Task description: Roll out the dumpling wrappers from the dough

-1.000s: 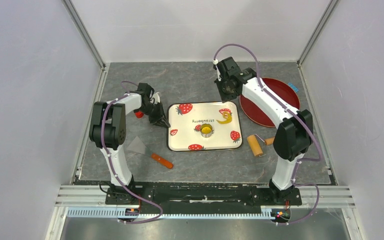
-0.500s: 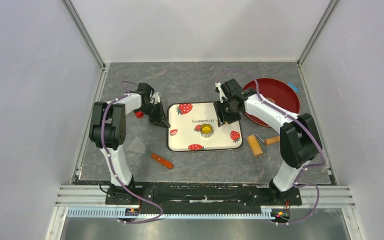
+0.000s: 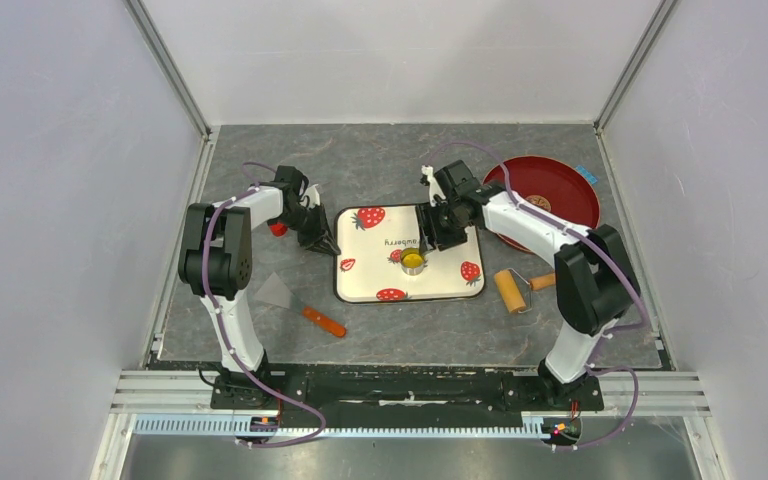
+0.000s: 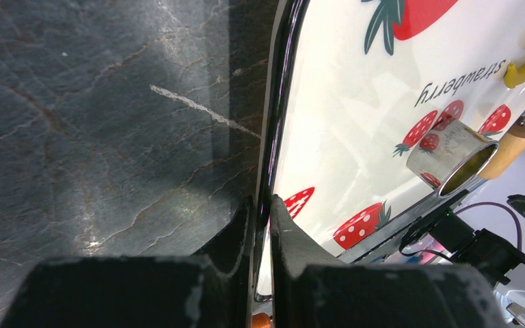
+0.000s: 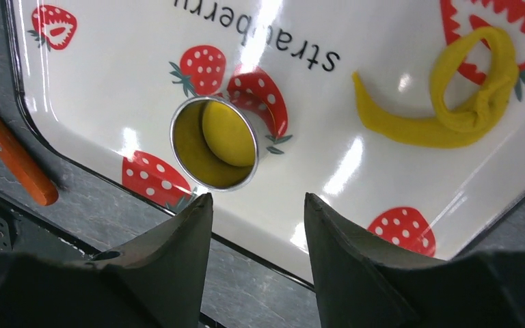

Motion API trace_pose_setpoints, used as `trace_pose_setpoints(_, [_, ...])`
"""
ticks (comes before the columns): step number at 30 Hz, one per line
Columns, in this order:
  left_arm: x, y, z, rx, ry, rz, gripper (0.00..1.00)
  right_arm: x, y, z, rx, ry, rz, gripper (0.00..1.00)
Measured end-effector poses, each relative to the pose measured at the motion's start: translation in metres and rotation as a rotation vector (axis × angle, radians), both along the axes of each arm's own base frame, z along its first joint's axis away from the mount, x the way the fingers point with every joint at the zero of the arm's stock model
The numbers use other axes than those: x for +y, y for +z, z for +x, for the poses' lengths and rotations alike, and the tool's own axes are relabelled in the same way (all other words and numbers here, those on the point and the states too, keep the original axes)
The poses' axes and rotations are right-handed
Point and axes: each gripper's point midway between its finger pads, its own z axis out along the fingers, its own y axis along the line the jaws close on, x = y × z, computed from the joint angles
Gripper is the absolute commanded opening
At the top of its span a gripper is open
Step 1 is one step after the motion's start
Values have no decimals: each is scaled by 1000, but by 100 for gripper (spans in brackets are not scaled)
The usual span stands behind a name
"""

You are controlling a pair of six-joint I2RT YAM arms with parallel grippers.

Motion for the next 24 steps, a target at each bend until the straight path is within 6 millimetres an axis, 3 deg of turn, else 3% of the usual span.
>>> trace_pose_setpoints(4, [0,0,0,0,0,0,2,11,-8,6,15,16,-4,50])
trace_pose_setpoints(10, [0,0,0,2,0,-1,2,21,-23,14,44,21,-20,37])
trace_pose_setpoints(24, [0,0,0,5,0,-1,2,19,-39,9,82,36,-62,13])
